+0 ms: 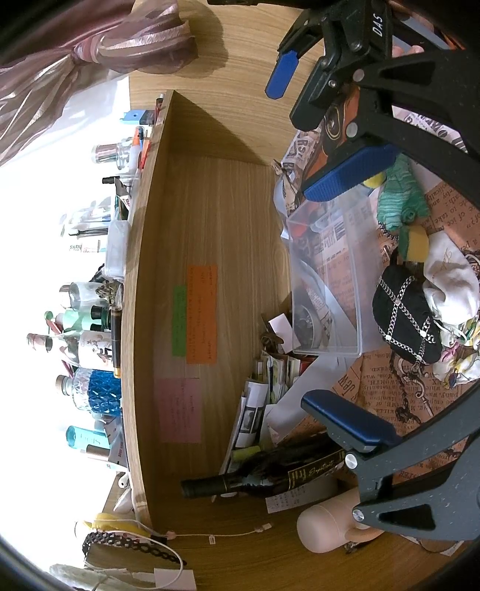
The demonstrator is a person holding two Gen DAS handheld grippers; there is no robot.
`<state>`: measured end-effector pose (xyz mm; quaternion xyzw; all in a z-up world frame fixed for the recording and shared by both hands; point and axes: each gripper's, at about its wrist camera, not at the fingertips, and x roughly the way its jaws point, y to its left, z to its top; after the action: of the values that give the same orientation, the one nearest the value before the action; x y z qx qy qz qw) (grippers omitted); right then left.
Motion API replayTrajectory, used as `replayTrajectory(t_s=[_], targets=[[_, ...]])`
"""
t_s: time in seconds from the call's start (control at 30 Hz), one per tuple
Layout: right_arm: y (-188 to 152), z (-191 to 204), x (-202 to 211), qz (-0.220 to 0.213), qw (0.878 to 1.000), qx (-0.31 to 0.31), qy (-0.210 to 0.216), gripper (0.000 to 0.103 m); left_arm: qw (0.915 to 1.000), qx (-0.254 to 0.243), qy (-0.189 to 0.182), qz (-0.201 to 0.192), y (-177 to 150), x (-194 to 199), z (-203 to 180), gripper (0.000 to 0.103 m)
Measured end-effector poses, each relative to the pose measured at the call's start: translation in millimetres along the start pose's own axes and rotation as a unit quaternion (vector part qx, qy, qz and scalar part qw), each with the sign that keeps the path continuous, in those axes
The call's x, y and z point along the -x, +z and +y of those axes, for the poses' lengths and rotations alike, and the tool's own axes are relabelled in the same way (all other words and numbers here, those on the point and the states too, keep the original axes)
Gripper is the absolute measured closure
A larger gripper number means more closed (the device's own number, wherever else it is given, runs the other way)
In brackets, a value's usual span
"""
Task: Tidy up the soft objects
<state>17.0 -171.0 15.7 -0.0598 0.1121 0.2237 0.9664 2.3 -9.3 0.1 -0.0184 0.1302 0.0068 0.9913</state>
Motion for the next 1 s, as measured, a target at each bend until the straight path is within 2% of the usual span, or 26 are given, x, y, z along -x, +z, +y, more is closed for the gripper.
replayTrajectory(t_s=[1.0], targets=[[1.2,1.2,2.7,-0.004,1.0,0.0,0.001,0.0,1.0,0.006,-0.007,-0.001,-0.9,4.2,-3.4,0.0]])
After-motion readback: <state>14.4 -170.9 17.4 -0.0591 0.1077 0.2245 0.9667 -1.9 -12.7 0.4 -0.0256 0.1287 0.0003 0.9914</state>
